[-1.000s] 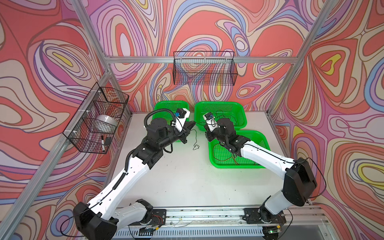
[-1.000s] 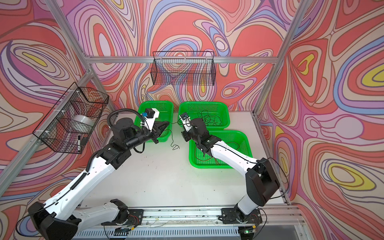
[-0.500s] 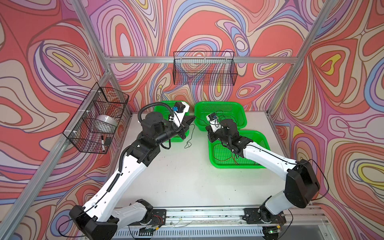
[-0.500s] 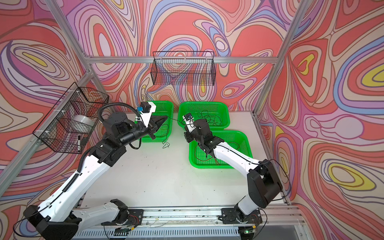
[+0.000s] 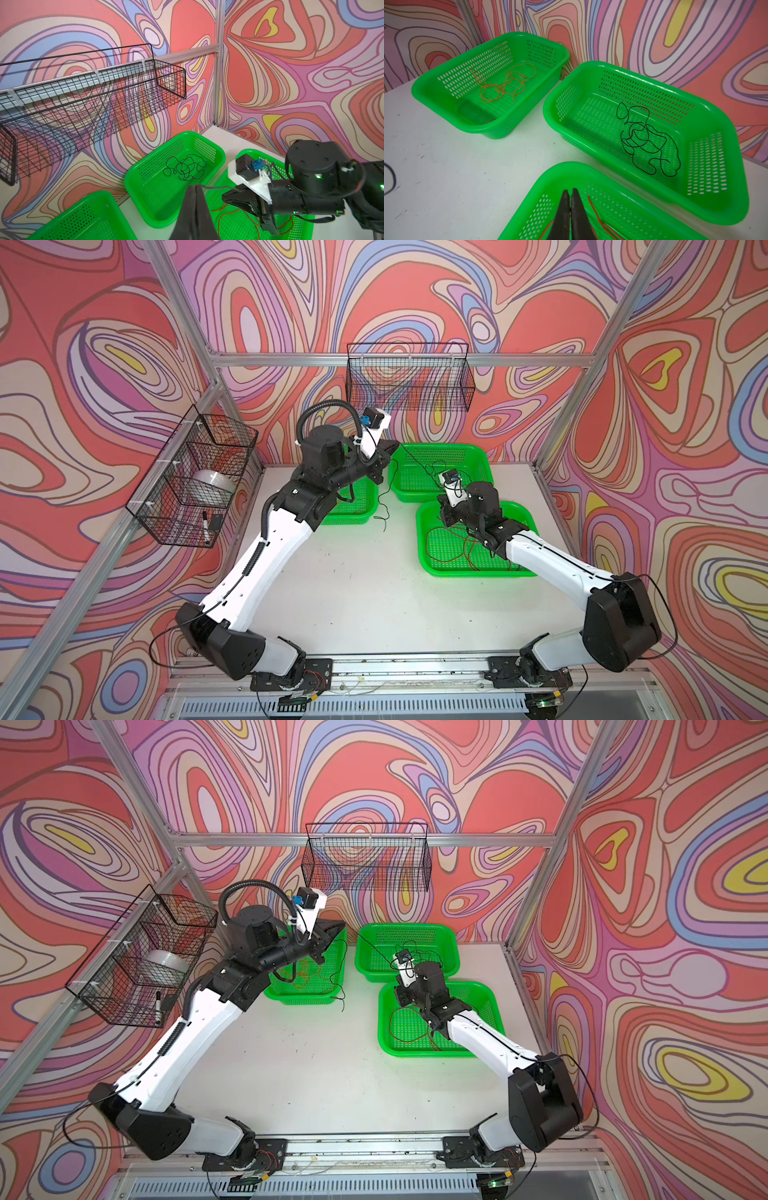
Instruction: Untangle the cables
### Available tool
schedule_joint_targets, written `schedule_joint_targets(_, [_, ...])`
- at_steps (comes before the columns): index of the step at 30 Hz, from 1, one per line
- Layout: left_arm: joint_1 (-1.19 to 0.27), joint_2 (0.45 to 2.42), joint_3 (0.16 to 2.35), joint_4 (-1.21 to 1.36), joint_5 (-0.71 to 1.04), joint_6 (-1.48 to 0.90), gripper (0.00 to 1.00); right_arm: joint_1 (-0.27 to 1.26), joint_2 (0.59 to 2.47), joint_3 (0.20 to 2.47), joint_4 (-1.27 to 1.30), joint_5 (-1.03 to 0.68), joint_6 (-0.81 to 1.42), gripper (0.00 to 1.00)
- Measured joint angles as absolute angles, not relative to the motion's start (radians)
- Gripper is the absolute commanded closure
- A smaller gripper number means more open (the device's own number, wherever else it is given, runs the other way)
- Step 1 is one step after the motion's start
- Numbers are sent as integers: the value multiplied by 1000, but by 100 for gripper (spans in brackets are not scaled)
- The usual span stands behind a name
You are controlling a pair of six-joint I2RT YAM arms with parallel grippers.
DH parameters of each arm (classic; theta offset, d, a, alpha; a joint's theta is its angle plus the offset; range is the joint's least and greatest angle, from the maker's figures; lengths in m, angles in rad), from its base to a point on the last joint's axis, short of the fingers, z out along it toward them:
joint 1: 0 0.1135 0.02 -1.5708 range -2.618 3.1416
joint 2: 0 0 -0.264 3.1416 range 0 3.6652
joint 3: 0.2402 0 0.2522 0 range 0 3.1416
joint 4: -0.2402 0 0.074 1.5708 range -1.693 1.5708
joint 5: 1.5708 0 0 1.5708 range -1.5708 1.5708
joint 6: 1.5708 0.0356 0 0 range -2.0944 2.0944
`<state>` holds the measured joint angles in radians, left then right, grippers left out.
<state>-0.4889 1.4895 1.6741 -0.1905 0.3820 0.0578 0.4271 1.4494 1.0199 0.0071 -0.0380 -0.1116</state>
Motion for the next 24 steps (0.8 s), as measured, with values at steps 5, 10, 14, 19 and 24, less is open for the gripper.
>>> schedule_joint_targets(5, [-487,1618,1748,-143,402,26,100,395,1481,1069,-45,-27,-130,100])
schedule_joint_targets(10, [-484,1732,1785,-45,400,-18,100,351,1583,1176,-68,-9,-153,100])
schedule_joint_targets(14, [-484,1856,1858,55,396,-54,100,316,1677,1264,-70,3,-168,100])
schedule_joint_targets(19, [-484,2070,2017,219,385,-93,100,281,1834,1427,-67,36,-194,100])
schedule_joint_targets(24, [-486,2267,2109,365,353,-128,100,262,1965,1539,-59,101,-211,100])
